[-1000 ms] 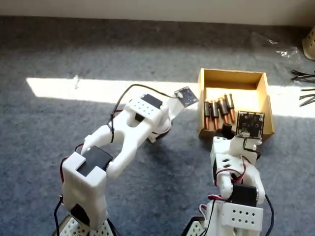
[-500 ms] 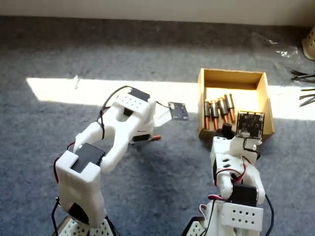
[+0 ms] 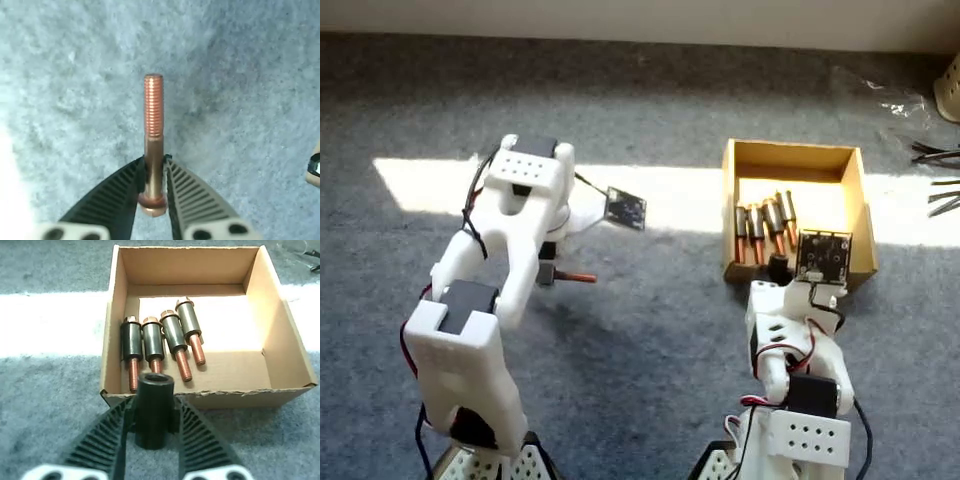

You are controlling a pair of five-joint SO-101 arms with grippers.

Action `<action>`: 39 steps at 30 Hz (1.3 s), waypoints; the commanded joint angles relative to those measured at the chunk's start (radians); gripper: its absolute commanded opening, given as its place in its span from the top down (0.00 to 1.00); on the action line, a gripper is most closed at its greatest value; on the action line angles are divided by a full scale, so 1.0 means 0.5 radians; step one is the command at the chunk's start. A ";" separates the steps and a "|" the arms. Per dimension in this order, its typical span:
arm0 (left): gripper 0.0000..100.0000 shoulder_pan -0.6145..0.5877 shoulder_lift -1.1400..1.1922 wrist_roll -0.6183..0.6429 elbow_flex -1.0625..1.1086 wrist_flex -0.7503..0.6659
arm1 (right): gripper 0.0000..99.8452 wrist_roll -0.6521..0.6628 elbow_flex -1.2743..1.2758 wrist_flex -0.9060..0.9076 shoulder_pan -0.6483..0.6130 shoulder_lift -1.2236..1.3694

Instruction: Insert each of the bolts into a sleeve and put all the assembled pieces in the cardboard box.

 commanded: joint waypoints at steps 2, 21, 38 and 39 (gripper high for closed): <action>1.00 -0.048 -0.008 -1.261 -0.084 0.049 | 0.99 0.025 -0.023 -0.063 0.008 -0.026; 0.94 0.002 0.226 -0.651 -0.051 -0.319 | 0.99 0.025 -0.023 -0.063 0.008 -0.026; 0.86 0.035 0.241 -0.206 -0.545 0.058 | 0.99 0.025 -0.023 -0.066 0.008 -0.026; 0.86 0.041 0.241 -0.129 -0.634 0.089 | 0.99 0.025 -0.023 -0.066 0.008 -0.026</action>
